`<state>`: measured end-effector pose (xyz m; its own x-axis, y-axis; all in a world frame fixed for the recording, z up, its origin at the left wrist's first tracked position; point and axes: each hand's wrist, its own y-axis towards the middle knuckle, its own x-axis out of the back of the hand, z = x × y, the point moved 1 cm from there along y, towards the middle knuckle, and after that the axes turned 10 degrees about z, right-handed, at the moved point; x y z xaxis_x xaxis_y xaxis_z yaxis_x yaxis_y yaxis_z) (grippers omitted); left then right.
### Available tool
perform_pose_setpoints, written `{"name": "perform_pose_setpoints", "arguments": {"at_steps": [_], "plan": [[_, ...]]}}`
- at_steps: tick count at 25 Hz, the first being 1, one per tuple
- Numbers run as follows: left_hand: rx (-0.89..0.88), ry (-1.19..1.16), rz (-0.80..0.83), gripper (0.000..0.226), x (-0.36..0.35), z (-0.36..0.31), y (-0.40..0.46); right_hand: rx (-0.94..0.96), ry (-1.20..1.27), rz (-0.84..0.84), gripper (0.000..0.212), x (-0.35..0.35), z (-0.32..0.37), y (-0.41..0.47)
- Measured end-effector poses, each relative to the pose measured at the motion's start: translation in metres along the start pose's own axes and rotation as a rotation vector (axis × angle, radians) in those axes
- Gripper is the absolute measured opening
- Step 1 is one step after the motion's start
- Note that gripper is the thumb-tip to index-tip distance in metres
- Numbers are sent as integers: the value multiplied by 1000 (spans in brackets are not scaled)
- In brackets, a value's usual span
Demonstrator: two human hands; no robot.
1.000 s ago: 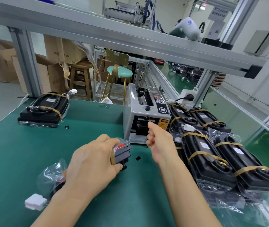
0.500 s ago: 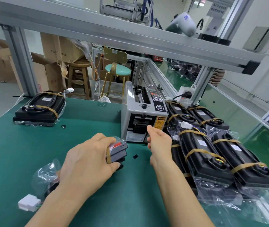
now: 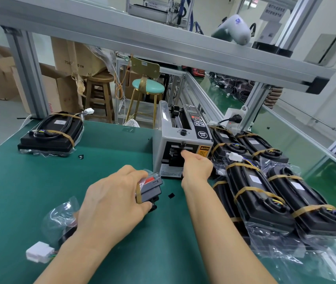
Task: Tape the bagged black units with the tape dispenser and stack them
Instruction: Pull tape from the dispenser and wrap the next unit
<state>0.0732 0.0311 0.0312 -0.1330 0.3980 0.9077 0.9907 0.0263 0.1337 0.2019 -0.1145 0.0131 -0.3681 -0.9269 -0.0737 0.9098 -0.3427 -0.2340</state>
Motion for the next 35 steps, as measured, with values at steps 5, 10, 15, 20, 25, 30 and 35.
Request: {"name": "perform_pose_setpoints", "arguments": {"at_steps": [5,10,15,20,25,30,35], "plan": [[7,-11,-11,50,0,1,0,-148,210,294,25,21,6,-26],[9,-28,-8,50,1,1,1,51,-54,614,24,38,-5,-85],[-4,-22,-37,45,-1,-3,-3,124,-74,609,35,34,-13,-95],[-2,-11,-43,44,-1,-4,-3,132,-53,595,22,32,-17,-95],[-4,-11,-44,43,-1,-4,-3,172,-60,559,13,31,-24,-93],[2,0,-40,42,-1,-5,-2,310,-174,462,18,26,-26,-98],[-5,-12,-50,39,-1,-5,-3,410,-254,354,19,23,-27,-106]]}}
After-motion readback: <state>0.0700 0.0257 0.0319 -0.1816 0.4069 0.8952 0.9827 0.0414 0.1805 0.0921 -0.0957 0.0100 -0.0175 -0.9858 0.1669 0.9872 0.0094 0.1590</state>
